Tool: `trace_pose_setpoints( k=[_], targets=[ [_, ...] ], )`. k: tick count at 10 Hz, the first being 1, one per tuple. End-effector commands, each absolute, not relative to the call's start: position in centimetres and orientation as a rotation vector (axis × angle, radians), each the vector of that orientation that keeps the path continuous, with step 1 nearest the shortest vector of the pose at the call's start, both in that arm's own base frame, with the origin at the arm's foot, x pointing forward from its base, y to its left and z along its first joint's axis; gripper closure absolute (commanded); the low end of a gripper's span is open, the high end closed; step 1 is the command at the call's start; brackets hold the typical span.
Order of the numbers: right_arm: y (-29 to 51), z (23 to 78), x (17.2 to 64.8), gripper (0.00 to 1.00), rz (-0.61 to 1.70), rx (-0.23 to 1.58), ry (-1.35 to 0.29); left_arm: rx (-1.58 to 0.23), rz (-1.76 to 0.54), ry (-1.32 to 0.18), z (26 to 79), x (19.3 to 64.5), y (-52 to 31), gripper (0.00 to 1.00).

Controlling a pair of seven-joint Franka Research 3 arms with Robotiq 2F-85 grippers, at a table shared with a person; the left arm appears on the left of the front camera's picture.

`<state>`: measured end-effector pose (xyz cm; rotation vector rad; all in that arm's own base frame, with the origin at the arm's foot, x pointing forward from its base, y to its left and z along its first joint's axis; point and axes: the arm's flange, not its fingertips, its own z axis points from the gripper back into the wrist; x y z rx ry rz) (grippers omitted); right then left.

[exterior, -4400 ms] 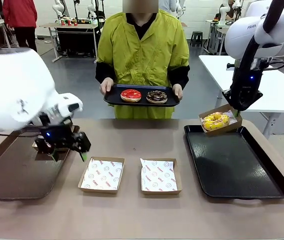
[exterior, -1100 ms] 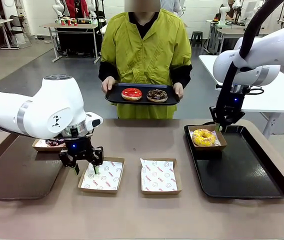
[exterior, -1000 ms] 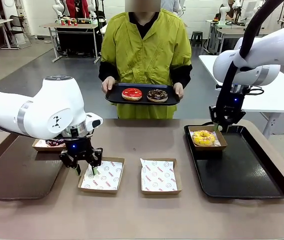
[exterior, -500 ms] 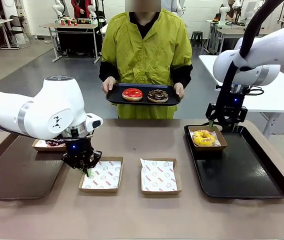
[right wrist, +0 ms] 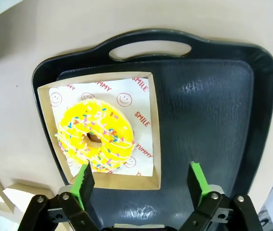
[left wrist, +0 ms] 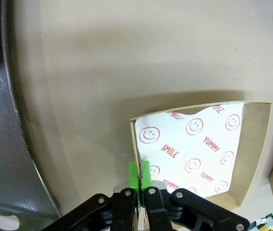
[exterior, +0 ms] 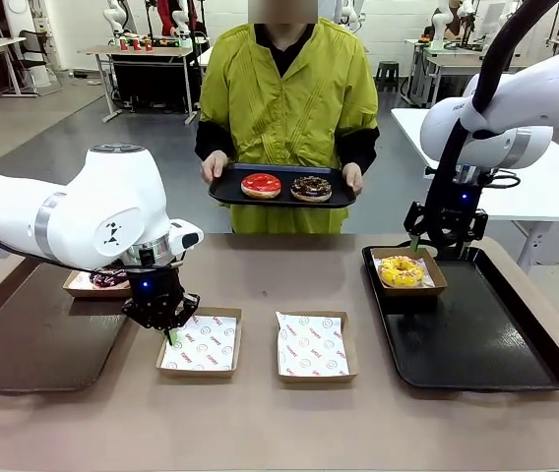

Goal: Individually package the donuts and arrange them on the tray.
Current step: Place the picked Paper togo box on the Handle tray while simultaneously picking up another Paper togo box from the table with the other hand.

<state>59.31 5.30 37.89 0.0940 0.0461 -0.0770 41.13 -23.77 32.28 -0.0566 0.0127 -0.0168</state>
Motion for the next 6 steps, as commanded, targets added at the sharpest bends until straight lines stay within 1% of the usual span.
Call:
trace_pose_setpoints(
  k=[1,3,6],
  targets=[
    [4.4,39.7,57.9,0.00,-0.027,0.206,0.091,-0.054,0.002,0.024,34.2,41.2,-24.0,1.00],
    [0.3,43.7,52.6,0.00,0.028,0.407,0.048,-0.073,-0.006,-0.013,38.8,41.7,-24.0,1.00],
    [-7.0,46.7,45.1,0.00,-0.037,0.637,-0.077,-0.081,-0.003,-0.055,44.9,43.1,-24.8,1.00]
  ],
)
